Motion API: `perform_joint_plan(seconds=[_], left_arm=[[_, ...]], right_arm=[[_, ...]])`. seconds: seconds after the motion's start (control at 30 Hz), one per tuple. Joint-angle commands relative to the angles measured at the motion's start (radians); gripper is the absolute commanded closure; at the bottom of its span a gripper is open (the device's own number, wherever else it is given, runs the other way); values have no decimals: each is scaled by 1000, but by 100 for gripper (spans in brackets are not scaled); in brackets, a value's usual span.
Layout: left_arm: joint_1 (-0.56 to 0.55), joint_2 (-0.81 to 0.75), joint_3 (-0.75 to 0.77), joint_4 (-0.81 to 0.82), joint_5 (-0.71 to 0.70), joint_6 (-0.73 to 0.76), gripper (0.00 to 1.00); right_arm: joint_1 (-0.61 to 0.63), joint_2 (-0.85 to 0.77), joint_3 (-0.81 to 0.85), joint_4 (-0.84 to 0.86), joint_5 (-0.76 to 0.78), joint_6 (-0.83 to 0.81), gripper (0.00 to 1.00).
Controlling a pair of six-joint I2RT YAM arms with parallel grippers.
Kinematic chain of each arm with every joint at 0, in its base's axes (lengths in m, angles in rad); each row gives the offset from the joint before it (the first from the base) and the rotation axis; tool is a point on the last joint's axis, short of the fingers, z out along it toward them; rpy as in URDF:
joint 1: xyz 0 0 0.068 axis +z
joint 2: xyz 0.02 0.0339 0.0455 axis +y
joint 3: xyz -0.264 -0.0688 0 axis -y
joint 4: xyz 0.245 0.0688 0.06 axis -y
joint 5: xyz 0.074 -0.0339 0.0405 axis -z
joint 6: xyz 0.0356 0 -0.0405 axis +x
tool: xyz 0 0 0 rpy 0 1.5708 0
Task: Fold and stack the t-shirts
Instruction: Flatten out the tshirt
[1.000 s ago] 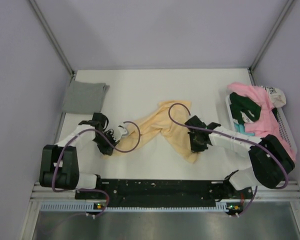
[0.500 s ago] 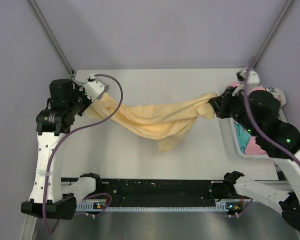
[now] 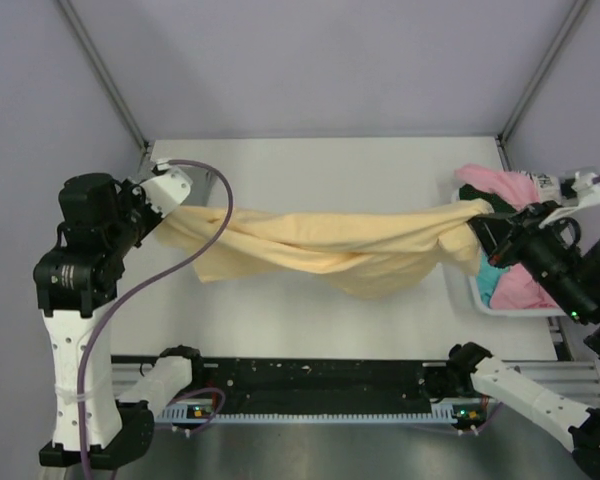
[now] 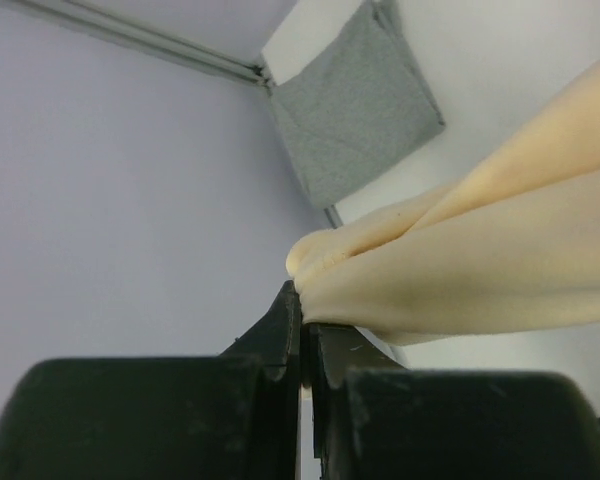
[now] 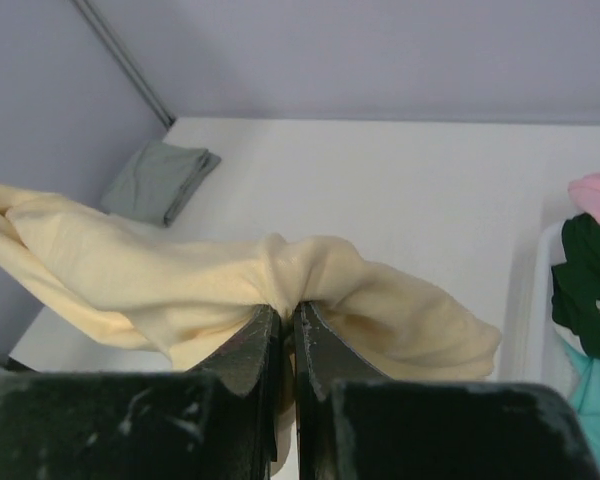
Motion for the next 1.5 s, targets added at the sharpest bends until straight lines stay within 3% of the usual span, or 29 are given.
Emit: perform_joint_plan(seconds=[0.0, 0.13, 0.3, 0.37, 0.4, 0.47, 0.5, 0.57, 0.67, 0.77, 0.97, 1.1, 1.33, 1.37, 1.47], left_arm=[[7, -3, -111, -58, 194, 19, 100], [4, -3, -333, -78, 418, 80, 100], [-5, 21, -589, -34, 518, 180, 97], [-16, 44, -675, -13, 553, 228, 83], [-22, 58, -723, -3, 567, 252, 75], [-27, 85, -768, 23, 559, 260, 54], [-27, 99, -780, 40, 541, 249, 48], [-27, 121, -785, 61, 483, 217, 44], [-25, 133, -788, 35, 432, 200, 41], [-25, 124, -843, 21, 374, 220, 40], [-24, 55, -990, 112, 291, 272, 39], [-22, 64, -1013, 205, 289, 234, 37], [-19, 95, -1021, 204, 332, 229, 38], [-16, 93, -1026, 207, 331, 228, 38], [-16, 89, -1027, 204, 351, 229, 38]], right_arm=[[11, 82, -106, 1, 53, -38, 100], [-21, 258, -201, 96, 182, -92, 100], [-268, 557, -235, 305, -128, -52, 100], [-305, 689, -197, 349, -131, -45, 100], [-313, 767, -161, 350, -130, -46, 88], [-317, 905, -79, 299, -121, -55, 43], [-319, 971, -37, 241, -113, -58, 33], [-319, 1048, 38, 131, -76, -52, 30], [-317, 998, -78, 113, 8, -51, 29], [-317, 850, -245, 113, 50, -35, 30], [-316, 596, -591, 185, -108, 61, 34], [-317, 598, -718, 285, -142, 123, 36], [-316, 694, -785, 373, -185, 153, 46], [-316, 696, -791, 373, -186, 155, 48], [-316, 667, -819, 374, -231, 163, 74]])
